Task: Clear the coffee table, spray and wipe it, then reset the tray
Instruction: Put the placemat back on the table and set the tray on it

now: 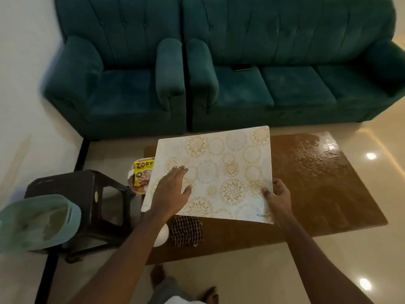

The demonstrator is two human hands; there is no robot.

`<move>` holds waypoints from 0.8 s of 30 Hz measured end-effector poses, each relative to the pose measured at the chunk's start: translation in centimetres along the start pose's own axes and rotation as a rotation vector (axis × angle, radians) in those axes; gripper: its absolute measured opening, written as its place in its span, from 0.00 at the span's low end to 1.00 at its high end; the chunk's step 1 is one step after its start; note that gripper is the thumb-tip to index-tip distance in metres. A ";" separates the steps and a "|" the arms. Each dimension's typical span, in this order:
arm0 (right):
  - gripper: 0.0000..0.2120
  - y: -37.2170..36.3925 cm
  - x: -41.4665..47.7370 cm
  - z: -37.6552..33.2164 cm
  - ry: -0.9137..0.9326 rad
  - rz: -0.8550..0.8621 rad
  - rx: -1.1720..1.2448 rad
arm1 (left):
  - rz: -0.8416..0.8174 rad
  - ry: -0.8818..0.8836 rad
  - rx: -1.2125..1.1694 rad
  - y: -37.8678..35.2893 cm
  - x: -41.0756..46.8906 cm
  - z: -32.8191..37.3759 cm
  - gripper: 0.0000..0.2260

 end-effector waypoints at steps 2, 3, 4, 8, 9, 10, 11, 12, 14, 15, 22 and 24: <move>0.06 2.0 1.0 0.7 -0.008 0.014 -0.005 | -0.019 -0.019 0.014 -1.6 0.6 2.1 0.26; 0.07 2.8 1.5 1.1 -0.012 0.014 -0.012 | -0.030 -0.026 0.018 -2.5 0.9 3.0 0.26; 0.07 3.6 2.0 1.3 -0.016 0.012 -0.014 | -0.041 -0.032 0.018 -3.4 1.2 3.9 0.26; 0.06 6.2 4.5 2.6 -0.036 0.004 0.005 | -0.082 -0.051 0.012 -6.8 2.9 6.7 0.26; 0.06 6.9 5.3 2.9 -0.046 0.004 0.008 | -0.092 -0.050 0.014 -7.6 3.5 7.2 0.26; 0.06 7.5 6.0 3.1 -0.053 0.004 0.018 | -0.105 -0.052 0.018 -8.5 4.1 7.6 0.26; 0.06 8.2 6.8 3.4 -0.062 0.002 0.024 | -0.119 -0.054 0.023 -9.4 4.7 8.0 0.26; 0.06 8.8 7.7 3.7 -0.070 0.003 0.025 | -0.133 -0.054 0.027 -10.4 5.4 8.3 0.26; 0.07 10.0 9.3 4.3 -0.090 0.001 0.014 | -0.166 -0.046 0.027 -12.3 6.8 9.0 0.26; 0.07 10.5 10.2 4.5 -0.098 -0.005 0.011 | -0.178 -0.038 0.024 -13.2 7.4 9.4 0.27; 0.05 13.7 16.5 7.5 -0.168 -0.023 0.040 | -0.264 -0.032 0.065 -19.1 11.0 10.9 0.28; 0.06 14.4 18.6 9.0 -0.181 -0.038 0.026 | -0.283 -0.023 0.091 -21.0 11.8 10.8 0.28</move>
Point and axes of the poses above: each hand's wrist, its own x-axis towards the middle knuckle, its own y-axis out of the back of the hand, z = x × y, the point moved 5 cm from there along x, towards the middle knuckle, and after that the axes turned 4 degrees about -x, right-handed, at the moved point
